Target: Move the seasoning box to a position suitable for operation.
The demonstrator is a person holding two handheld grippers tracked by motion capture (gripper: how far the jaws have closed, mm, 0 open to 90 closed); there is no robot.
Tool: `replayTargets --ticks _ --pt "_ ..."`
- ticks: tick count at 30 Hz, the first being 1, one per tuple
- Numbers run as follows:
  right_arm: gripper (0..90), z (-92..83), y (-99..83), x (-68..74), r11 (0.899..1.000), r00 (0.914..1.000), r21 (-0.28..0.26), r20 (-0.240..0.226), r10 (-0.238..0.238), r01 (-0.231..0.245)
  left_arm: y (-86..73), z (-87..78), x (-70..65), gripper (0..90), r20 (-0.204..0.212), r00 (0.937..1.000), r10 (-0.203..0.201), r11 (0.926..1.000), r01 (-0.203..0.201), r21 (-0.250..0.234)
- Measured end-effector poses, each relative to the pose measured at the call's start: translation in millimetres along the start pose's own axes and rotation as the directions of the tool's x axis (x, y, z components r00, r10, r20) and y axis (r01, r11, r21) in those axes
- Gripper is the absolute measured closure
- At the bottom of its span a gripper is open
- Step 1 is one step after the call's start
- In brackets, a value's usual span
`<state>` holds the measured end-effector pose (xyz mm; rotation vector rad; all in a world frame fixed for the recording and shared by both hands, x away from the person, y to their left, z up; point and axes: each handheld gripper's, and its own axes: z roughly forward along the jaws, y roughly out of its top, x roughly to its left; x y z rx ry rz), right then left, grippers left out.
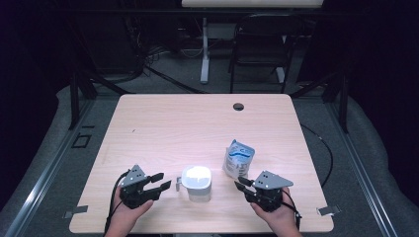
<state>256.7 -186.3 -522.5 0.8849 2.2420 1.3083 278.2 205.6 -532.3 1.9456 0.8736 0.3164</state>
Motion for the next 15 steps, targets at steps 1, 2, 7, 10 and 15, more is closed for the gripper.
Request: replayTargets --ticks 1,2,7,10,15 --pt "78.1 1.1 1.1 1.4 1.000 1.0000 0.000 -0.007 -0.006 0.006 1.2 -1.7 -0.3 55.5 -0.001 1.0000 0.001 1.0000 -0.001 -0.004" --pt "78.2 2.0 2.3 2.5 1.000 0.9999 0.000 -0.010 -0.013 0.013 2.5 -3.1 -0.7 55.3 -0.006 1.0000 0.001 1.0000 -0.002 -0.008" --pt "77.3 6.7 4.7 6.6 1.000 0.9994 0.006 -0.027 -0.020 0.020 10.8 -7.6 -3.3 55.4 -0.015 0.9998 -0.011 0.9993 0.010 -0.037" --pt "75.6 8.9 5.0 7.1 1.000 0.9989 0.009 -0.038 -0.029 0.029 16.5 -7.4 -4.8 56.9 -0.019 0.9998 0.001 0.9992 -0.002 -0.041" --pt "76.1 9.4 9.9 6.7 1.000 0.9980 -0.008 -0.060 -0.019 0.019 29.3 -6.6 -6.1 62.9 0.006 0.9998 0.020 0.9996 -0.020 -0.021"
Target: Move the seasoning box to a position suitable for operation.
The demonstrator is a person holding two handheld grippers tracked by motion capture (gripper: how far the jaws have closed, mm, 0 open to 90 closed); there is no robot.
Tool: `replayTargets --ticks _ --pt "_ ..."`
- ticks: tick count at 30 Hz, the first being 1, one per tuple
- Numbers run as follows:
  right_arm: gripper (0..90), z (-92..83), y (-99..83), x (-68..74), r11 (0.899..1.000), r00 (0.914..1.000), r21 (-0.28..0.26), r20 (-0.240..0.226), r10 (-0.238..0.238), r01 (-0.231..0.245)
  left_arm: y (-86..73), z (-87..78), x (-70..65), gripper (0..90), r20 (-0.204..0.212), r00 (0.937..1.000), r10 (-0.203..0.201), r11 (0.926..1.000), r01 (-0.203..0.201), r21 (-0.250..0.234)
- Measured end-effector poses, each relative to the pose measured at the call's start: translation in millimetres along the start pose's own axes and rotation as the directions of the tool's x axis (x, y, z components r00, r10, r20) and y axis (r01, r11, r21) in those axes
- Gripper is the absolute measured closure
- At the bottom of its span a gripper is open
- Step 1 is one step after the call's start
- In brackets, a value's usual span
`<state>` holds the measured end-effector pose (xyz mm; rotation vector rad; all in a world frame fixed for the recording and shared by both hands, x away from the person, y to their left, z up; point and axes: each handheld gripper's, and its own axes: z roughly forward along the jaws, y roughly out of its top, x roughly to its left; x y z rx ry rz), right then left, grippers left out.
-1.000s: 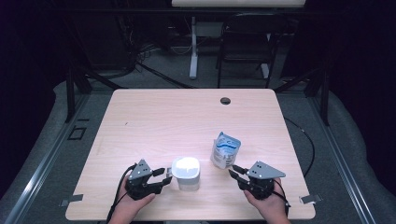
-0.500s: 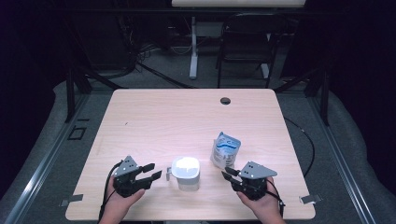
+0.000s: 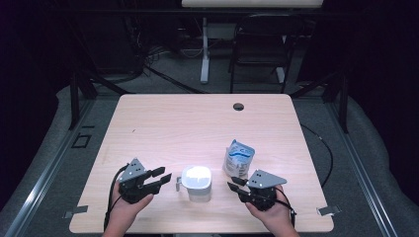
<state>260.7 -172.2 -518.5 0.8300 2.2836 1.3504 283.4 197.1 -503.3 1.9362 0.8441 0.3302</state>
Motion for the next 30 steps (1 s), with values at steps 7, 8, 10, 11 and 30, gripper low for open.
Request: replayTargets --ticks 7,8,10,11,30 --pt "83.2 7.0 14.4 1.0 1.000 0.9999 0.011 0.013 -0.002 0.001 29.7 3.3 -2.5 72.6 0.022 0.9992 0.033 0.9994 -0.033 -0.006" --pt "83.5 8.6 15.8 0.8 1.000 0.9999 0.009 0.016 0.003 -0.004 33.9 4.6 -3.3 74.0 0.019 0.9989 0.044 0.9990 -0.044 -0.002" --pt "84.7 11.6 17.8 0.6 1.000 0.9998 0.010 0.013 0.012 -0.013 41.8 7.3 -4.8 78.3 0.029 0.9976 0.063 0.9980 -0.063 0.010" --pt "85.5 12.8 18.7 0.9 1.000 0.9998 0.018 0.015 0.011 -0.011 45.0 8.4 -6.1 81.7 0.039 0.9963 0.077 0.9969 -0.078 0.016" --pt "90.0 21.3 24.7 9.6 0.998 0.9987 0.054 0.043 0.028 -0.030 37.4 21.7 -23.4 90.0 0.077 0.9911 0.109 0.9932 -0.112 0.032"
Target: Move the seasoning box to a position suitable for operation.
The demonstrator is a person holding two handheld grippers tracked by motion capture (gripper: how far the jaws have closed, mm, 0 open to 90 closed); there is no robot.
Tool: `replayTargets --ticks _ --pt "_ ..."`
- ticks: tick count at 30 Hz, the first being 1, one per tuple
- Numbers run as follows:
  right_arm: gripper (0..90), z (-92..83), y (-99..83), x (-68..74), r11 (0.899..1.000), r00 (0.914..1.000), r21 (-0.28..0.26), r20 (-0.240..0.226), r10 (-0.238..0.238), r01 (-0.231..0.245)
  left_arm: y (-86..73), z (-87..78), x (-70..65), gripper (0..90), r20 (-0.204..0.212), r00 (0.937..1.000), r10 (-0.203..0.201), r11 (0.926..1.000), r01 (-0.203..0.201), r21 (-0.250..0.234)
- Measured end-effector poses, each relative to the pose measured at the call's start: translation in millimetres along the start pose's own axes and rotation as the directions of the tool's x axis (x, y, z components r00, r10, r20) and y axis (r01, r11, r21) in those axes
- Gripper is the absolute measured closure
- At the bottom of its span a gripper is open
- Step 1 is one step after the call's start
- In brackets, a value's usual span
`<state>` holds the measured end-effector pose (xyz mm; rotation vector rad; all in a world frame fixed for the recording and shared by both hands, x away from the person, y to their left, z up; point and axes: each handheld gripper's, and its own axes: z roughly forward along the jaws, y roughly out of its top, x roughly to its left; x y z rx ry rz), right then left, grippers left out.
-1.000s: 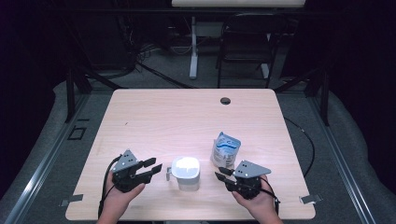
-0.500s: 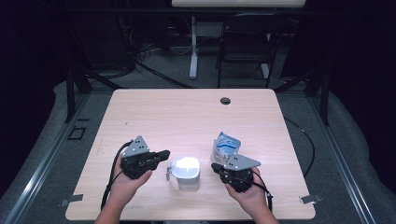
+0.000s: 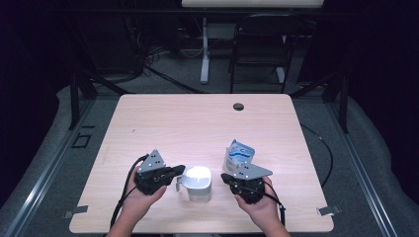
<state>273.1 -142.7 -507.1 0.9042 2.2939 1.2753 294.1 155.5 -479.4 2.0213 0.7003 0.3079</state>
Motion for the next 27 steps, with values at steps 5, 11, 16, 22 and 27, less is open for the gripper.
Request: replayTargets --ticks 5,11,16,22,27 --pt "88.5 0.7 1.3 1.8 1.000 1.0000 -0.002 -0.001 0.000 0.000 0.0 0.5 -0.3 88.8 -0.011 0.9999 -0.011 0.9999 0.011 -0.001" --pt "88.2 -0.7 3.6 3.1 1.000 1.0000 -0.004 0.002 -0.004 0.004 -0.7 1.8 0.6 90.0 0.006 0.9998 -0.021 0.9995 0.021 0.026" --pt "88.0 -1.1 4.7 3.7 1.000 1.0000 -0.011 -0.001 -0.003 0.003 -0.9 4.8 -3.0 90.0 0.009 0.9999 -0.005 0.9991 0.004 0.042" --pt "87.1 -1.7 4.7 3.9 1.000 1.0000 -0.007 0.002 -0.009 0.009 -1.9 6.3 -5.5 90.0 -0.003 1.0000 0.001 0.9986 -0.001 0.053" --pt "86.6 -0.7 3.4 4.7 1.000 1.0000 -0.011 -0.002 -0.006 0.006 -3.5 6.9 -6.0 90.0 -0.006 1.0000 -0.002 0.9983 0.003 0.059"
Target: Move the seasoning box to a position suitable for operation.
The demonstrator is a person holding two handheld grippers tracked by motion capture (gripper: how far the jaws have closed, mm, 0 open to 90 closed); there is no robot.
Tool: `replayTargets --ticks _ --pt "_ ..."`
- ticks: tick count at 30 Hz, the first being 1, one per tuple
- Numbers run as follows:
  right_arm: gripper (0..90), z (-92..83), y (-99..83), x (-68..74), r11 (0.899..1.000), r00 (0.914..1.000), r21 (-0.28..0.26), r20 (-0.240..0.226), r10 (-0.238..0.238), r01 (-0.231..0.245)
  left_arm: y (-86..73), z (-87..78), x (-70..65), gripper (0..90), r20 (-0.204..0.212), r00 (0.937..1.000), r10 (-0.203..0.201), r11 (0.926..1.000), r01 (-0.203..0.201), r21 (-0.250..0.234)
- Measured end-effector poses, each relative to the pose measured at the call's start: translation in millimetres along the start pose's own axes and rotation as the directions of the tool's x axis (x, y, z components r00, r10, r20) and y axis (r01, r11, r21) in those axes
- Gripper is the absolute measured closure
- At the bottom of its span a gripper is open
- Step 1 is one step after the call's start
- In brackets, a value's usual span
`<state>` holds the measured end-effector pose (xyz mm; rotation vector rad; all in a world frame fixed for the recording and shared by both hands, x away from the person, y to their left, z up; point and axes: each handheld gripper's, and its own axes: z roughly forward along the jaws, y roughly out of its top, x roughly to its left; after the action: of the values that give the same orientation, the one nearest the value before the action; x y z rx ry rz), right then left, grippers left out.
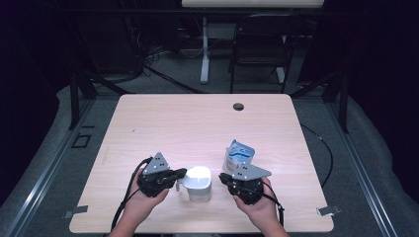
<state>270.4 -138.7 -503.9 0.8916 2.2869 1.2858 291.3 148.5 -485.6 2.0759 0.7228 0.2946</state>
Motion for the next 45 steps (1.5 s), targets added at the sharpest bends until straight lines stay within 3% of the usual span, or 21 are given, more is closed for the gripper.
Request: replayTargets --ticks 11,22,28,39,45 --pt "87.3 1.7 0.8 2.8 1.000 0.9997 0.000 -0.024 -0.009 0.009 0.0 0.3 -0.6 90.0 0.008 1.0000 0.001 1.0000 -0.001 0.000" --pt "87.3 3.2 3.4 5.2 1.000 0.9998 -0.011 -0.018 -0.010 0.010 0.0 -0.2 -1.4 90.0 0.003 0.9999 0.010 0.9999 -0.010 0.003" --pt "86.7 4.1 4.3 5.4 1.000 0.9998 -0.014 -0.021 -0.006 0.005 -0.3 -0.9 0.3 90.0 0.007 0.9998 -0.016 0.9999 0.016 0.003" --pt "87.5 6.4 4.1 6.8 1.000 0.9996 -0.006 -0.026 -0.009 0.009 -1.3 -1.8 0.7 90.0 0.003 0.9999 -0.011 0.9999 0.011 0.001" --pt "86.1 8.3 4.7 7.5 1.000 0.9995 -0.003 -0.030 -0.011 0.011 -3.2 -1.8 1.6 90.0 0.010 0.9993 -0.037 0.9992 0.037 -0.013"
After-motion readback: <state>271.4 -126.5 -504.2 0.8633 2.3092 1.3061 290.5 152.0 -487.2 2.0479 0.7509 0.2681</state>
